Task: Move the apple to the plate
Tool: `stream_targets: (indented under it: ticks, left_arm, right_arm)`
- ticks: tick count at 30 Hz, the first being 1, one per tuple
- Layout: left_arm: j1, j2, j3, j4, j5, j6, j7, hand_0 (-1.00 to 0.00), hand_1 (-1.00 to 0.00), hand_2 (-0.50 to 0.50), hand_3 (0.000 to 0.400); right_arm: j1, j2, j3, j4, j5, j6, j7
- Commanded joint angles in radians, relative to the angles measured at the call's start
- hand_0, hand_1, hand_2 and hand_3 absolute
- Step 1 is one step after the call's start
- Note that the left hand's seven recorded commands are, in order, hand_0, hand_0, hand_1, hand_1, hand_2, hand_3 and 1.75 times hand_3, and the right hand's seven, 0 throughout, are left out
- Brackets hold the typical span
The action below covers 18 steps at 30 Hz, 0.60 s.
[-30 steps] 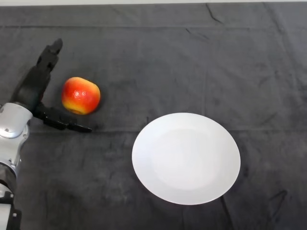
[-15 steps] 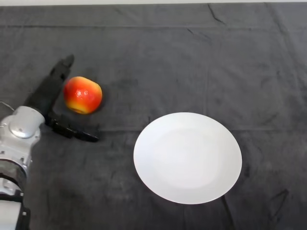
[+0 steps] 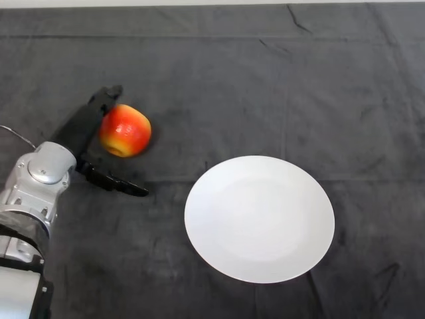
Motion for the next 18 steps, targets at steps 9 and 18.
stream_targets:
  ticks: [9, 18]
  left_arm:
    - [-0.047, 0.000, -0.009, 0.029, 0.008, 0.042, -0.028, -1.00, -0.47, -0.26, 0.400]
    - [-0.067, 0.006, -0.010, 0.013, 0.008, 0.055, -0.036, -1.00, -0.72, -0.14, 0.400]
  right_arm:
    - [-0.012, -0.025, -0.0102, 0.000, 0.0120, 0.002, 0.0034]
    - [-0.012, -0.025, -0.0101, 0.000, 0.0119, 0.002, 0.0034]
